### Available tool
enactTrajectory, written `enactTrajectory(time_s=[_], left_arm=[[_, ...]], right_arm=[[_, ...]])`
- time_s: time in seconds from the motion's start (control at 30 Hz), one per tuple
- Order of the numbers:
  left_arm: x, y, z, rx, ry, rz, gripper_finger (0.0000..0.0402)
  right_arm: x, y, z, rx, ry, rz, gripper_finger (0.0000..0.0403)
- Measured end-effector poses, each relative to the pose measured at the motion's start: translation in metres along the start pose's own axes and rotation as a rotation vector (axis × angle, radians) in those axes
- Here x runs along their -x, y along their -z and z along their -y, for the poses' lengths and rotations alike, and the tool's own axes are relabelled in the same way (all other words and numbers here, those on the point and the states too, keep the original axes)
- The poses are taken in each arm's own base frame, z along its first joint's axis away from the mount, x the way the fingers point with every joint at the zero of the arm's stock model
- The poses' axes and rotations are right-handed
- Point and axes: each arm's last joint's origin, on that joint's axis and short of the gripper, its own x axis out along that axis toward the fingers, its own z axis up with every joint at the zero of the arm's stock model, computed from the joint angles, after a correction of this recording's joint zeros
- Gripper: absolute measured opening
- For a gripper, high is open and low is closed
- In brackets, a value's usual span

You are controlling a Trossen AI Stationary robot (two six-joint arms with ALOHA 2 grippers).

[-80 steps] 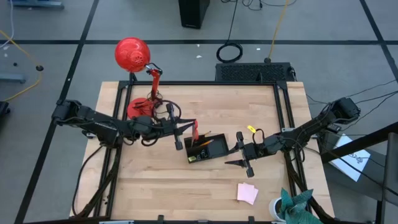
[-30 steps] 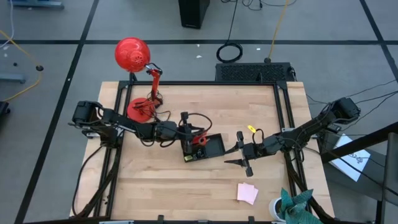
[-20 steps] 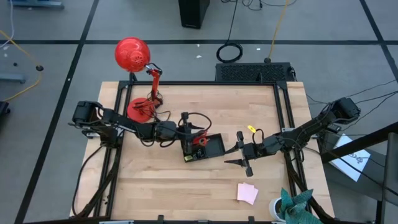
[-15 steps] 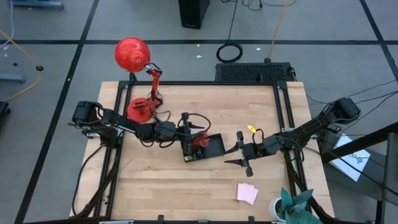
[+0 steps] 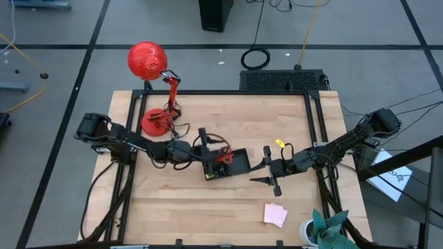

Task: Pick and place office supplies into organizer
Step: Adjust the desk organizer on the table

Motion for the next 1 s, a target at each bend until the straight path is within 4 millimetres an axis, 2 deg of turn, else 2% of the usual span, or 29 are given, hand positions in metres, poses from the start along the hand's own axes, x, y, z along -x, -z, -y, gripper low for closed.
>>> enactTrajectory(time_s=[0.1,0.23,0.33,0.43,0.6,0.73,0.87,1.0], left_arm=[[0.012,-0.013,0.023,0.008,0.135,0.063,0.0185],[0.034,-0.022,0.065,-0.014,0.363,0.083,0.0128],[0.047,-0.011,0.091,0.012,0.468,-0.050,0.0066],[0.053,-0.002,0.107,0.084,0.475,-0.137,0.0012],[0.050,0.023,0.130,0.124,0.439,-0.247,0.0013],[0.041,0.042,0.140,0.160,0.407,-0.290,0.0004],[0.033,0.060,0.140,0.166,0.309,-0.352,0.0008],[0.028,0.066,0.132,0.191,0.224,-0.396,0.0004]], right_arm=[[0.000,0.000,0.000,0.000,0.000,0.000,0.0139],[0.000,0.000,0.000,0.011,-0.002,0.000,0.0139],[0.000,0.000,0.000,0.014,-0.002,0.001,0.0139],[0.000,0.000,0.000,0.014,-0.002,0.003,0.0139],[0.000,-0.006,0.000,0.006,-0.001,0.057,0.0139],[0.000,-0.006,0.000,0.005,0.000,0.065,0.0139],[0.000,-0.006,0.001,0.006,0.045,0.058,0.0131],[0.000,-0.003,0.001,0.017,0.049,0.030,0.0118]])
